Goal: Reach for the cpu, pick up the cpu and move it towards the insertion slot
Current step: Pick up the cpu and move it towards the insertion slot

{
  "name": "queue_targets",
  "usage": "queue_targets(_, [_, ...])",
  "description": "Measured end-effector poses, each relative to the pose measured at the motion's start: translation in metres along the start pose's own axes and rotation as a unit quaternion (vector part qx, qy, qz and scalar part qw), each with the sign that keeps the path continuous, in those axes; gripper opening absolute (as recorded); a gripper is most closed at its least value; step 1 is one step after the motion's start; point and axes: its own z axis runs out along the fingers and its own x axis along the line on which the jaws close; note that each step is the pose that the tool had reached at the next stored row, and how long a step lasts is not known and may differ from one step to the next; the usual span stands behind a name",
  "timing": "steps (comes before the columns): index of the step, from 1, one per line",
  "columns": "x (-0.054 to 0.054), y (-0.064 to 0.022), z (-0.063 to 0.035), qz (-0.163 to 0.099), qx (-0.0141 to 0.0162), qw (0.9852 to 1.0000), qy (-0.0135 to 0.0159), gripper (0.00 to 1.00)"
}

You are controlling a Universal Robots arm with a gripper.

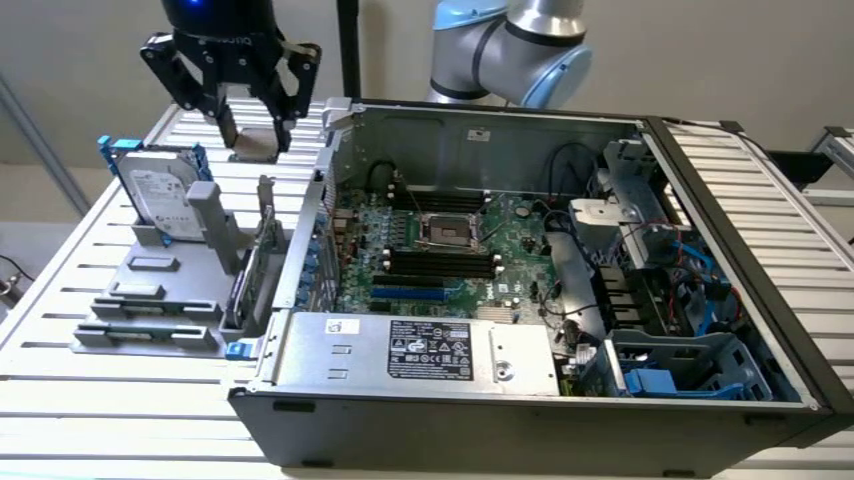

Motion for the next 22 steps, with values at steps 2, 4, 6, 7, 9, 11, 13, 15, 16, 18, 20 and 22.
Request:
queue_targets(2, [-0.009, 0.0002, -0.0005, 0.000, -0.0019, 1.0000, 0.0000, 0.54])
queue_targets(4, [-0.018, 0.0004, -0.0008, 0.000, -0.0035, 1.0000, 0.0001, 0.54])
queue_targets(6, [-0.027, 0.0006, -0.0010, 0.000, -0.0047, 1.0000, 0.0001, 0.54])
queue_targets(7, [-0.032, 0.0007, -0.0011, 0.000, -0.0052, 1.0000, 0.0001, 0.54])
queue_targets(9, [-0.041, 0.0010, -0.0012, 0.000, -0.0058, 1.0000, 0.0002, 0.54])
queue_targets(11, [-0.050, 0.0014, -0.0013, 0.000, -0.0059, 1.0000, 0.0002, 0.54])
queue_targets(13, [-0.059, 0.0017, -0.0014, 0.000, -0.0059, 1.0000, 0.0003, 0.54])
queue_targets(15, [-0.068, 0.0021, -0.0016, 0.000, -0.0059, 1.0000, 0.0003, 0.54])
queue_targets(16, [-0.073, 0.0023, -0.0016, 0.000, -0.0059, 1.0000, 0.0004, 0.54])
queue_targets(18, [-0.082, 0.0027, -0.0017, 0.000, -0.0059, 1.0000, 0.0005, 0.54])
queue_targets(20, [-0.091, 0.0032, -0.0016, 0.000, -0.0059, 1.0000, 0.0005, 0.54])
queue_targets(22, [-0.100, 0.0039, -0.0013, 0.000, -0.0059, 1.0000, 0.0006, 0.54])
